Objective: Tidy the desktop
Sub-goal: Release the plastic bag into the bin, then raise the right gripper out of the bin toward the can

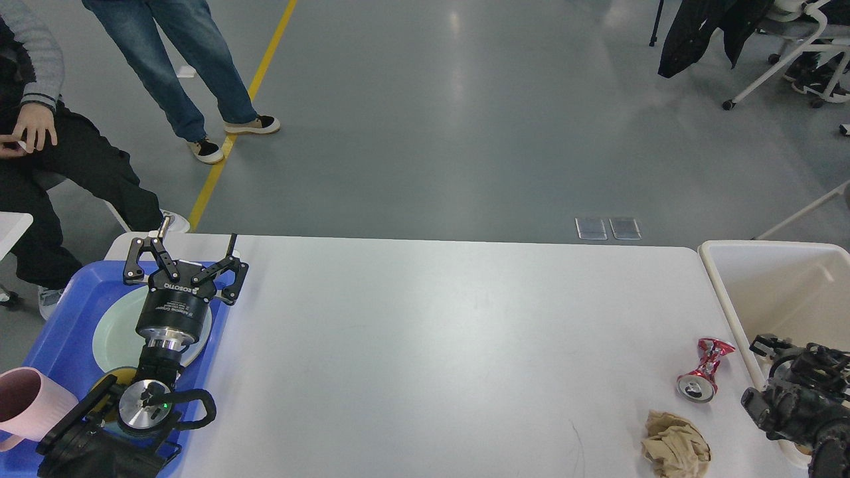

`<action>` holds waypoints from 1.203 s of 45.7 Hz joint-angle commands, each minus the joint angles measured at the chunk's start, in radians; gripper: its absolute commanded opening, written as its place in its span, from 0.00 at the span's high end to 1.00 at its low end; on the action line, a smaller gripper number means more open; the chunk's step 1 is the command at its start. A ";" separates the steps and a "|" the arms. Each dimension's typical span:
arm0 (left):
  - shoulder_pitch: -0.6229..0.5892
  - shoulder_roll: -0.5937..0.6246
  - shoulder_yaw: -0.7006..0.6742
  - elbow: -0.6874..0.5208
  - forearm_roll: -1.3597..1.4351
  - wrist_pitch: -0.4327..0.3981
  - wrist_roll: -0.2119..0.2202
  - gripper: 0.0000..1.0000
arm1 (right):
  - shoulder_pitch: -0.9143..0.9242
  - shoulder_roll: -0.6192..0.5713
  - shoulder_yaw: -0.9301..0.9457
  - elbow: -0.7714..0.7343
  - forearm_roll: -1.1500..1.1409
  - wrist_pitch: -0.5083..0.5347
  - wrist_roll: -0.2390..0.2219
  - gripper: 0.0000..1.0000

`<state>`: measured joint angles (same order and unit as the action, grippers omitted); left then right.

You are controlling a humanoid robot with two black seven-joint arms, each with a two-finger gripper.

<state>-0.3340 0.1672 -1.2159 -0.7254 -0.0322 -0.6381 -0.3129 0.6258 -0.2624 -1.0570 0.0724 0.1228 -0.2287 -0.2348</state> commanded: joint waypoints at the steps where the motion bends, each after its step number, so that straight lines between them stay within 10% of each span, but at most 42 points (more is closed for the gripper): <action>1: 0.000 0.000 -0.001 0.000 0.000 0.000 0.000 0.04 | 0.002 -0.003 0.000 0.001 0.000 -0.003 0.000 0.10; 35: 0.000 0.000 -0.001 0.000 0.000 0.000 0.000 0.04 | 0.212 -0.132 0.014 0.237 0.003 0.043 0.002 0.00; 55: 0.000 0.000 -0.001 0.000 0.000 0.000 0.000 0.04 | 0.808 -0.209 -0.216 0.763 -0.003 0.429 -0.012 0.00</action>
<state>-0.3342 0.1672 -1.2165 -0.7256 -0.0322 -0.6381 -0.3129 1.2480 -0.4776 -1.1657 0.6901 0.1175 0.1014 -0.2441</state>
